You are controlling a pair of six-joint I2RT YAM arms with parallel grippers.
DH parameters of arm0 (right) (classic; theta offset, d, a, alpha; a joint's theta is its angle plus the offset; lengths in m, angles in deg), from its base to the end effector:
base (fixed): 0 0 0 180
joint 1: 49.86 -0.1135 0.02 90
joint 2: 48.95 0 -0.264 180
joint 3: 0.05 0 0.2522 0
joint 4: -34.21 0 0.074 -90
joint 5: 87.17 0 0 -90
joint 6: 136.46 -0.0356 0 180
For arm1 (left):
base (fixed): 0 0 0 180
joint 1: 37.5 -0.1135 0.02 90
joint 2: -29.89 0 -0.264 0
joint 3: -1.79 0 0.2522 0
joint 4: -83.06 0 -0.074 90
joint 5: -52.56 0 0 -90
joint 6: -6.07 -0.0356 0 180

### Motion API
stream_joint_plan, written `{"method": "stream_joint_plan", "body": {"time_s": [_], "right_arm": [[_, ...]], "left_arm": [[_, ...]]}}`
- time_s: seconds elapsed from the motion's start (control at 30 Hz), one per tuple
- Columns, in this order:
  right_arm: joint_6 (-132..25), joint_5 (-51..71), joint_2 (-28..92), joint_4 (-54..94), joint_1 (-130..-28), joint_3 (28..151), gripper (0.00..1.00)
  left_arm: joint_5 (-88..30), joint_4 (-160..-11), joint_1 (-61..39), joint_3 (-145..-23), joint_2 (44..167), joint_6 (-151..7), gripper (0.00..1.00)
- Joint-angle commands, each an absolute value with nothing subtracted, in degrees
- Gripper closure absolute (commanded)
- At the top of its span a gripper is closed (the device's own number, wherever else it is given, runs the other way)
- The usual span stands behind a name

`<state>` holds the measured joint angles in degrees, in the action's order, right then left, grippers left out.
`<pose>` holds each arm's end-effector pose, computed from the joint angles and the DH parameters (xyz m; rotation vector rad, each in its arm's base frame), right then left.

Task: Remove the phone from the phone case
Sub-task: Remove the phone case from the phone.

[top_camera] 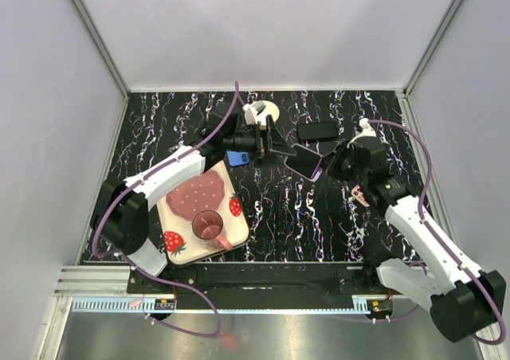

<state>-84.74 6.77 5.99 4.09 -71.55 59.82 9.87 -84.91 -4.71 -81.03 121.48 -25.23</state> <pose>0.2023 0.0831 0.3047 0.2560 2.0716 0.7242 0.2955 -0.2215 0.3041 0.1543 2.2880 -1.7556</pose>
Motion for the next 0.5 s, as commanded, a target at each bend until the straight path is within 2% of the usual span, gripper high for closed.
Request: {"method": "stream_joint_plan", "body": {"time_s": [0.0, 0.17, 0.3, 0.47], "right_arm": [[-79.95, 0.74, 11.06, -6.58, -71.48, 69.42, 1.00], [-80.04, -0.86, 17.48, -17.83, -71.48, 77.93, 1.00], [-79.95, 1.50, 22.33, -23.92, -71.48, 83.84, 1.00], [-79.86, 5.45, 25.58, -25.34, -71.48, 86.57, 1.00]], "left_arm": [[3.98, -66.26, -1.66, -88.41, 121.83, -32.85, 0.01], [-2.55, -56.37, -0.86, -93.44, 122.09, -40.32, 0.01], [-1.15, -62.04, 0.11, -91.61, 119.64, -43.49, 0.01], [-8.17, -64.54, 2.39, -89.05, 116.99, -46.93, 0.01]]}}
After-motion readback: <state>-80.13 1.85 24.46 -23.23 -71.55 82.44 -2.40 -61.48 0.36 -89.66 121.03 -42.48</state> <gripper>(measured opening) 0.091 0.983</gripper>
